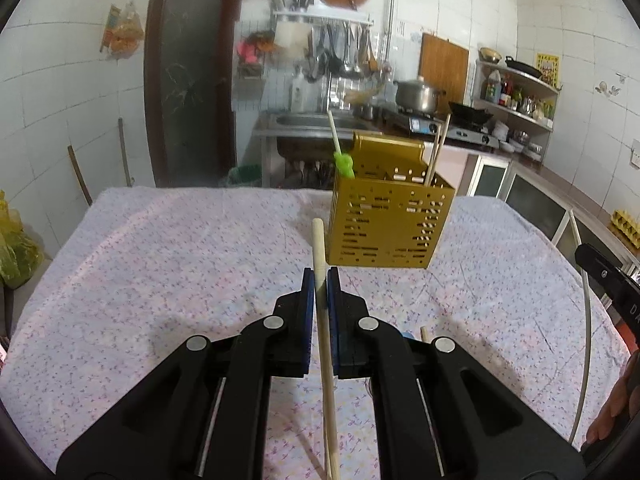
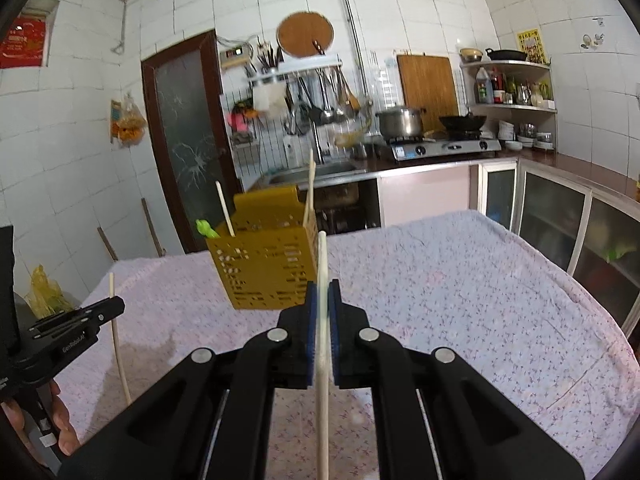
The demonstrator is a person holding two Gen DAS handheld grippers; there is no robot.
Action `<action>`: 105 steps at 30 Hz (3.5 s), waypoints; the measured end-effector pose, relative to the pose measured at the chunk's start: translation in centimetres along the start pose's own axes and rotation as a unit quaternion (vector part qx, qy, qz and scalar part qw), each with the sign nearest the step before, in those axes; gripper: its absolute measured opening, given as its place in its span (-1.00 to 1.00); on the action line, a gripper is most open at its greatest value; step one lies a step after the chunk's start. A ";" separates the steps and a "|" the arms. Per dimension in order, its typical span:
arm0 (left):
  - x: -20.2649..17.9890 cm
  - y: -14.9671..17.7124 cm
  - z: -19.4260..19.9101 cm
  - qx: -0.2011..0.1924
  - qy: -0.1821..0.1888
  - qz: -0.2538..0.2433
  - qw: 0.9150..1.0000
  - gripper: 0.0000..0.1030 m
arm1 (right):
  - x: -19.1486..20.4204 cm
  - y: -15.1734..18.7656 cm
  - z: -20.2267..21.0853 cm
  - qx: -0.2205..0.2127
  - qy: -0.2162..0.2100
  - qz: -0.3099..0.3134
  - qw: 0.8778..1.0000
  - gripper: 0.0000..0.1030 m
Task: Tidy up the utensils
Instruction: 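Carry both held chopsticks up and over the yellow holder, then lower both chopsticks into the holder and open both tools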
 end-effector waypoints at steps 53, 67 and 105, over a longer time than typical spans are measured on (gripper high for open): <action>6.1 3.3 -16.2 0.225 -0.053 0.042 0.972 -0.67 | 1.1 -2.0 -2.7 0.000 0.001 0.007 1.000 -0.88; 5.1 0.4 -11.6 0.116 -0.028 0.049 0.992 -0.91 | 1.6 -2.2 -3.3 -0.011 -0.002 0.016 1.000 -0.88; -1.4 -14.8 2.3 -0.162 0.034 -0.001 0.986 -0.91 | 3.1 -11.1 -2.9 -0.097 -0.017 0.031 0.995 -0.88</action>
Point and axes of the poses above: each gripper's, at about its wrist camera, not at the fingertips, and z roughly against the way its jaws point, x to its left, y to its underside, the point moved 1 cm from there along -z, roughly the way its jaws point, and after that the axes turned 2 degrees about y, right-handed, at the moved point
